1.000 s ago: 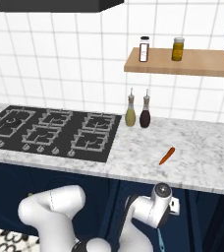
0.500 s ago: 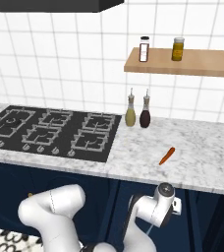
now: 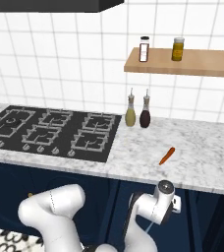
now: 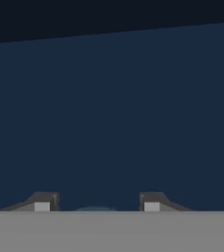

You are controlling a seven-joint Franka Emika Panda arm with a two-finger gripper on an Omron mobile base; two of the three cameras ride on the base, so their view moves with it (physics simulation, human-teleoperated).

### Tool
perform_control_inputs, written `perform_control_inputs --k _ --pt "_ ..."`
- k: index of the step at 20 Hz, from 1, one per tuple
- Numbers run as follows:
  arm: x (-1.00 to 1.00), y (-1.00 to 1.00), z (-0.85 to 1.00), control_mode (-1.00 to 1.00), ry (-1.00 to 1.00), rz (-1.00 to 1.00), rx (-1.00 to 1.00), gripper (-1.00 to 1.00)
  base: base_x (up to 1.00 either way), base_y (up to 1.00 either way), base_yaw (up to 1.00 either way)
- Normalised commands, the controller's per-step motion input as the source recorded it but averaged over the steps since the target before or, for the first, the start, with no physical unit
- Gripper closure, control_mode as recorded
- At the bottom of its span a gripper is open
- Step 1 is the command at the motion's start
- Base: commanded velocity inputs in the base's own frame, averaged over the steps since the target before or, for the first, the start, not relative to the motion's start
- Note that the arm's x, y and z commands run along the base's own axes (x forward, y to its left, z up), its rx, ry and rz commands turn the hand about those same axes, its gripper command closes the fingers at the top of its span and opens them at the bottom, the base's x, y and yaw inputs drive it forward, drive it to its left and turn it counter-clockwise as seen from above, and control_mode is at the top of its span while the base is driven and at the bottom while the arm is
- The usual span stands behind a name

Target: Pick the ladle from the drawer and place it on the counter.

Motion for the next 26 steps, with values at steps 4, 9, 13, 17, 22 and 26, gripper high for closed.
perform_control_inputs --k 4,9,13,17,22,26 --pt "0.00 -0.01 0.15 -1.00 0.00 0.00 0.00 1.00 0.00 0.00 0.00" --pt "-0.25 -0.12 0.82 -1.00 0.00 -0.02 0.00 1.00 0.00 0.00 0.00" --pt "-0.49 -0.21 0.80 -1.00 0.00 -0.02 0.00 1.00 0.00 0.00 0.00" --pt "-0.21 -0.19 0.85 -1.00 0.00 -0.02 0.00 1.00 0.00 0.00 0.00" --pt "-0.01 -0.04 0.99 -1.00 0.00 -0.06 0.00 1.00 0.00 0.00 0.00" --pt "0.37 0.18 1.00 -1.00 0.00 -0.07 0.00 1.00 0.00 0.00 0.00"
